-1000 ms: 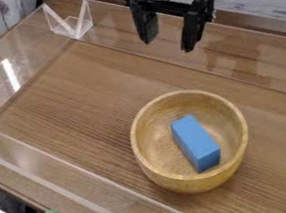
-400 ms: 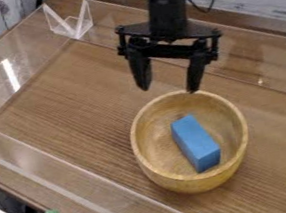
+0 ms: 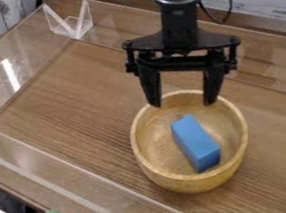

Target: Remove the blue block from inside the brown bowl and put it on the table

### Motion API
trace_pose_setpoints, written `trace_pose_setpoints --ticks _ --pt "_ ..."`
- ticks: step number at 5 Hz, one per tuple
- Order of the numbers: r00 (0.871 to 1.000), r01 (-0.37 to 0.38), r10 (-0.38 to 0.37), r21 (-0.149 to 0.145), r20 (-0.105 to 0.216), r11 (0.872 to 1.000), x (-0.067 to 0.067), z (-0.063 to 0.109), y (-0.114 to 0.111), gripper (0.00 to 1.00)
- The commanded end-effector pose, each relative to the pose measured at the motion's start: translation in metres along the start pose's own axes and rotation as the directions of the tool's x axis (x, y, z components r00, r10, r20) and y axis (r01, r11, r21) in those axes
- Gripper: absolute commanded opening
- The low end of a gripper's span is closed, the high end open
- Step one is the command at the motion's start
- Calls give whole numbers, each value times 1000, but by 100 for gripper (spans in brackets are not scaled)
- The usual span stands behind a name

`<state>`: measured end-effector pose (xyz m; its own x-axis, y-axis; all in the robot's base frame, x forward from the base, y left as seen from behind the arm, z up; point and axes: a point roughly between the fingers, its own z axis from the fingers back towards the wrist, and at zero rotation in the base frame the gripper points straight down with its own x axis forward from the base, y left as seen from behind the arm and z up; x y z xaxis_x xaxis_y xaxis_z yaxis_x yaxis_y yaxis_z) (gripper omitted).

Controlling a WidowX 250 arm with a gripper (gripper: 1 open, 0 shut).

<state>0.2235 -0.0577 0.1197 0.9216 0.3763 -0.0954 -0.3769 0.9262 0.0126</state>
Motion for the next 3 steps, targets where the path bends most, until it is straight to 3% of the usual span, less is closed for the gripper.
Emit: trace_pose_setpoints --ticks 1,3 --pt "999 -2 4 -37 49 999 -7 6 -6 100" --pt "999 2 0 -41 46 999 -12 -9 -8 100"
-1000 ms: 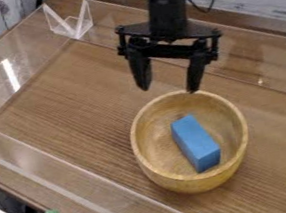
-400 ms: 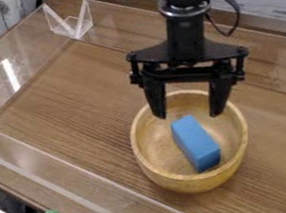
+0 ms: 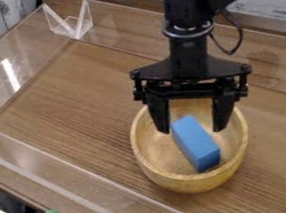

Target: Remove the blue block from inside the brown bowl and put it on the table

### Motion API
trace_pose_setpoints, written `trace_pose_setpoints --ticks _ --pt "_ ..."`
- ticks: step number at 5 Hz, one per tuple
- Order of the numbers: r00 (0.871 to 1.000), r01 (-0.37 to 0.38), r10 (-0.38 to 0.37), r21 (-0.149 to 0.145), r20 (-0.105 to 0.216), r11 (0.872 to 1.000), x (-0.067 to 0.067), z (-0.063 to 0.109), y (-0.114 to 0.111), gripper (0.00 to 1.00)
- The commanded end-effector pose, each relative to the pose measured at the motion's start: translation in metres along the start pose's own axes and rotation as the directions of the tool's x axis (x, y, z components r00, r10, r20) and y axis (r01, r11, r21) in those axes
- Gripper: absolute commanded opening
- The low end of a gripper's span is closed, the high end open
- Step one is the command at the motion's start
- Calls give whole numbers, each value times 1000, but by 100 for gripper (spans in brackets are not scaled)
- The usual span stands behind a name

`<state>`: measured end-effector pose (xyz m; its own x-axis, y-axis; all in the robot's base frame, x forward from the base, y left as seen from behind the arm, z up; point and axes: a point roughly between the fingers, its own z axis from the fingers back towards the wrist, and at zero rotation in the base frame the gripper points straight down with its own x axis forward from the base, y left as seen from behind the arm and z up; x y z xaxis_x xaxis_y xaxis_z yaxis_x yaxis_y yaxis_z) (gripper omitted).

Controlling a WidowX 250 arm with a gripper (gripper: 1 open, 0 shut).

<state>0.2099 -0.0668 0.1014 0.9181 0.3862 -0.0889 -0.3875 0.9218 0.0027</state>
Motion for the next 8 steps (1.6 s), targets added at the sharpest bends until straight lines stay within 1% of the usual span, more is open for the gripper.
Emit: trace_pose_setpoints --ticks 1,2,3,8 --pt "999 10 -9 -34 41 999 3 1 -5 100" --pt "999 6 -4 -37 41 999 5 -8 -5 100" --pt "999 6 -5 -41 39 999 7 -12 -5 100" --pt "999 24 -23 -40 23 999 8 -18 -4 100"
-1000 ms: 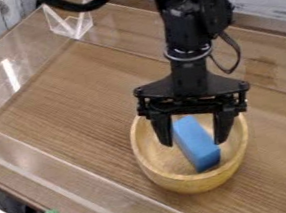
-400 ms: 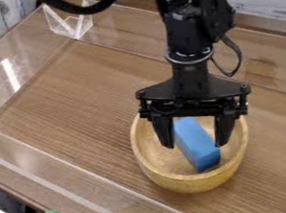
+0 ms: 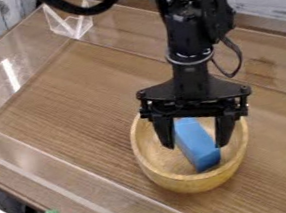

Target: Remove the blue block from inside the brown bowl and put it on the table

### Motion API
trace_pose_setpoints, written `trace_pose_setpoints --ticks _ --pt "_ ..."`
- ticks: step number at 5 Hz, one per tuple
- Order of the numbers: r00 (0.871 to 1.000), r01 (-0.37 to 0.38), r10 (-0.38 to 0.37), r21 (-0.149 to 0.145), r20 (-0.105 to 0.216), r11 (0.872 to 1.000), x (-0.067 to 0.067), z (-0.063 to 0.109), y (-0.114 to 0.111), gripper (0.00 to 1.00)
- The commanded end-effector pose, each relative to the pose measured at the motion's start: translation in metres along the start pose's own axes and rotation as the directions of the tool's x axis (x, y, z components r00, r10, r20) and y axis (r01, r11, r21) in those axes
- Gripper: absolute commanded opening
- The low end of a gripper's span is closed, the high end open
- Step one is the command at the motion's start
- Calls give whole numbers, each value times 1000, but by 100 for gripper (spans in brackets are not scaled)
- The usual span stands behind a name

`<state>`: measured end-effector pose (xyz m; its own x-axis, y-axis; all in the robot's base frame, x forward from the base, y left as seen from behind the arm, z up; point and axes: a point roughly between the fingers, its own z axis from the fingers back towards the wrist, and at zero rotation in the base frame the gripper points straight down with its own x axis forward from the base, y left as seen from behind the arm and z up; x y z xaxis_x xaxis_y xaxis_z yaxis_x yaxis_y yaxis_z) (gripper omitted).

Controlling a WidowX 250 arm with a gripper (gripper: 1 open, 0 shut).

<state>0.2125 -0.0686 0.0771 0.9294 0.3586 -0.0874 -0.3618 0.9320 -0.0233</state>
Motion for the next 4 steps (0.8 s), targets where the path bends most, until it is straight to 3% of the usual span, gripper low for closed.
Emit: trace_pose_setpoints --ticks 1,4 --pt "1000 -1 1 -17 20 1000 5 5 -1 100" --pt "1000 20 -19 -17 22 1000 6 4 0 100"
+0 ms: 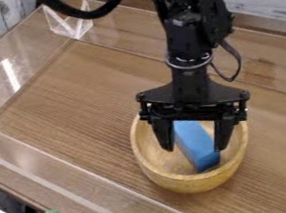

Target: Remove the blue block from inside the brown bowl and put it on the table

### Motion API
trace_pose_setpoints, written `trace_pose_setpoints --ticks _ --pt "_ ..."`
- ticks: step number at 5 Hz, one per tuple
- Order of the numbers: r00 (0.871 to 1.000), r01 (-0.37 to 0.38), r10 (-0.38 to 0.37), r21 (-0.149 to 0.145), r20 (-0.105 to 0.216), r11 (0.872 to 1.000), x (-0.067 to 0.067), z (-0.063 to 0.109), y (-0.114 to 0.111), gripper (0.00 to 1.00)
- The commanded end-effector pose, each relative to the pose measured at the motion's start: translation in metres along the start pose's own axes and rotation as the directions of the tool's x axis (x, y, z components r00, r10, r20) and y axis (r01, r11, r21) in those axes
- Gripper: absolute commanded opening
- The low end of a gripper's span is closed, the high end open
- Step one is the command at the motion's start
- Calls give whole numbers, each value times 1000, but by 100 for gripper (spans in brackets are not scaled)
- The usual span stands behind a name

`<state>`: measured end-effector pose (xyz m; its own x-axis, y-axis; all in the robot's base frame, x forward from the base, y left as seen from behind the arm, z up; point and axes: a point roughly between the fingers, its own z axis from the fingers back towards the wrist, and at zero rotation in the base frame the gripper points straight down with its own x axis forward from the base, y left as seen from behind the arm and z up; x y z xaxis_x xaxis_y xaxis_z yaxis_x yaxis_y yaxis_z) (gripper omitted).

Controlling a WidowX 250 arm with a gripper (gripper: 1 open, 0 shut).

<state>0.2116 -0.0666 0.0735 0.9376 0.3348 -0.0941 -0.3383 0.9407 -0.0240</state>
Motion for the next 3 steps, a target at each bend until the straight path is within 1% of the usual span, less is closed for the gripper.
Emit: trace_pose_setpoints --ticks 1,3 --pt "999 -15 15 -23 33 1000 7 0 -3 100" --pt "999 -29 30 -34 42 999 10 -15 -4 100"
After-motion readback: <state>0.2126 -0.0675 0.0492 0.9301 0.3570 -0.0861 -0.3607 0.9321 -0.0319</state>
